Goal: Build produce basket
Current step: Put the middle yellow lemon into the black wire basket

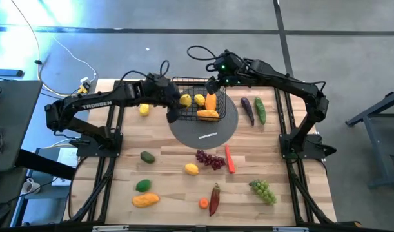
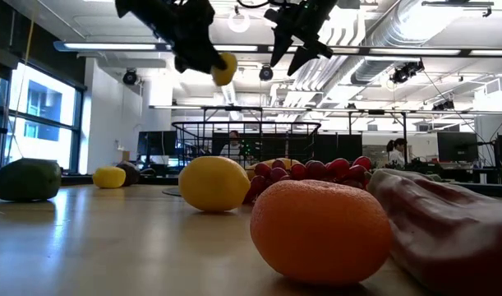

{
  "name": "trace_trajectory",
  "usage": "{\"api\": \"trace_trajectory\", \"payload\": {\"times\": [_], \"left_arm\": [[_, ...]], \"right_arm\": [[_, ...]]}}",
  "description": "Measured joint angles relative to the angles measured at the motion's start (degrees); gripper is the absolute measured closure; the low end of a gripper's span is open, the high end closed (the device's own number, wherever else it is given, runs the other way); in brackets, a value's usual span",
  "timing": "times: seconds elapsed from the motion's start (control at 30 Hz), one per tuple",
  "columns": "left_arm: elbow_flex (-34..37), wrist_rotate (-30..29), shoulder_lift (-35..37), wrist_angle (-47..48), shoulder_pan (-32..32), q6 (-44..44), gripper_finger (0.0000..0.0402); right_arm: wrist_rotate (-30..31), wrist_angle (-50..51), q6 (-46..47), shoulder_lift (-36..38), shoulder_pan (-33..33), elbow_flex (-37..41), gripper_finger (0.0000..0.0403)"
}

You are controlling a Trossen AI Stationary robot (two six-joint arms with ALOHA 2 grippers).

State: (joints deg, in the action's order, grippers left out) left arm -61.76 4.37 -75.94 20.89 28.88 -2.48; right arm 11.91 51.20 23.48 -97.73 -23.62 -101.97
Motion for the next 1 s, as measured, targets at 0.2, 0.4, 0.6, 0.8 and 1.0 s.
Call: {"api": "trace_trajectory", "payload": {"times": [0.2, 0.4, 0.6, 0.8, 1.0], "left_arm": [[0.0, -0.1, -2.8, -5.9, 2.7, 0.9, 0.0241], [0.0, -0.1, -8.6, -11.7, 4.7, 1.0, 0.0241], [0.0, 0.0, -14.7, -14.6, 6.0, 0.8, 0.0240], [0.0, 0.1, -19.7, -15.6, 7.2, 0.8, 0.0228], [0.0, 0.1, -22.2, -15.6, 7.5, 0.8, 0.0206]], "right_arm": [[6.8, -0.1, 3.5, 0.0, 0.0, 0.0, 0.0155], [9.0, -0.1, 5.1, 0.0, 0.0, 0.0, 0.0155], [9.0, 0.0, 6.3, 0.0, 0.0, 0.0, 0.0155], [9.0, 0.0, 6.2, 0.0, 0.0, 0.0, 0.0155], [8.7, 1.0, 7.3, 0.0, 0.2, 0.0, 0.0155]]}}
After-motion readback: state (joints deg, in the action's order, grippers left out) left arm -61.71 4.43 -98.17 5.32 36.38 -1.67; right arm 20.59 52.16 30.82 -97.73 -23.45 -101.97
